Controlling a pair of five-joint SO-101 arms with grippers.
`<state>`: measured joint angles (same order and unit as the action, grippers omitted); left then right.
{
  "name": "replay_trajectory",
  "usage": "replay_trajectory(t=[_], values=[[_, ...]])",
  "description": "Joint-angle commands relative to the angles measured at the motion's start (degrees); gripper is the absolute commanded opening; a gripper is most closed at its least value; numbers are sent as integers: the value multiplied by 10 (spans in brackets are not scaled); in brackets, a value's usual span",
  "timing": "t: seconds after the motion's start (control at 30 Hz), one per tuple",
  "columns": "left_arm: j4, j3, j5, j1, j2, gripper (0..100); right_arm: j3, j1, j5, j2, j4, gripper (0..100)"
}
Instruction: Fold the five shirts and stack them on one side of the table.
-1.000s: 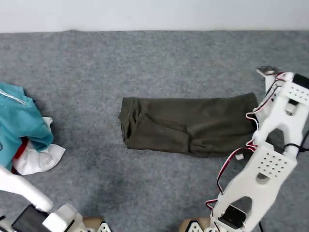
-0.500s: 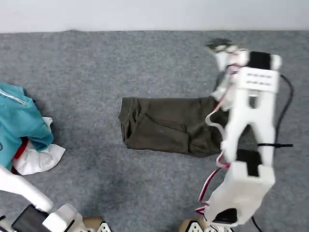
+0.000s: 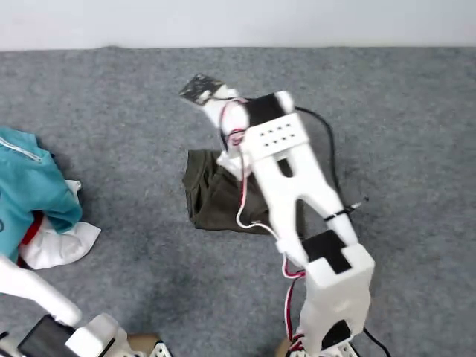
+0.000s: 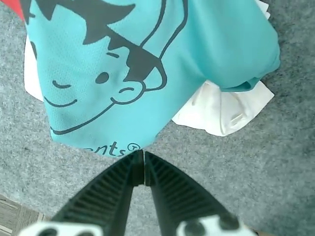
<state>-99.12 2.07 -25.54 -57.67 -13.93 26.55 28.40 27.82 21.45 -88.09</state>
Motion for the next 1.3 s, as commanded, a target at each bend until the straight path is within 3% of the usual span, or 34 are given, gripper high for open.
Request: replay_trajectory(t=[0.0,0.23,0.43,0.5,0.63,0.8,0.97,1.13,1.27], values=[[-13,-2,7,0,-27,6,4,22,-6,12,44,10],[-13,-2,7,0,-27,6,4,53,-2,48,87,17],[-13,-2,7,0,-27,6,5,84,-6,43,87,215],[-13,-2,7,0,-27,6,5,99,-6,21,77,232],[-13,-2,7,0,-27,6,5,107,-3,-18,39,213],[-13,-2,7,0,-27,6,4,21,-2,-10,-9,0],[-13,-2,7,2,-27,6,4,-61,23,32,-58,7],[-13,-2,7,4,-27,6,4,-44,43,77,-82,10],[-13,-2,7,4,-27,6,5,29,43,116,-72,10]])
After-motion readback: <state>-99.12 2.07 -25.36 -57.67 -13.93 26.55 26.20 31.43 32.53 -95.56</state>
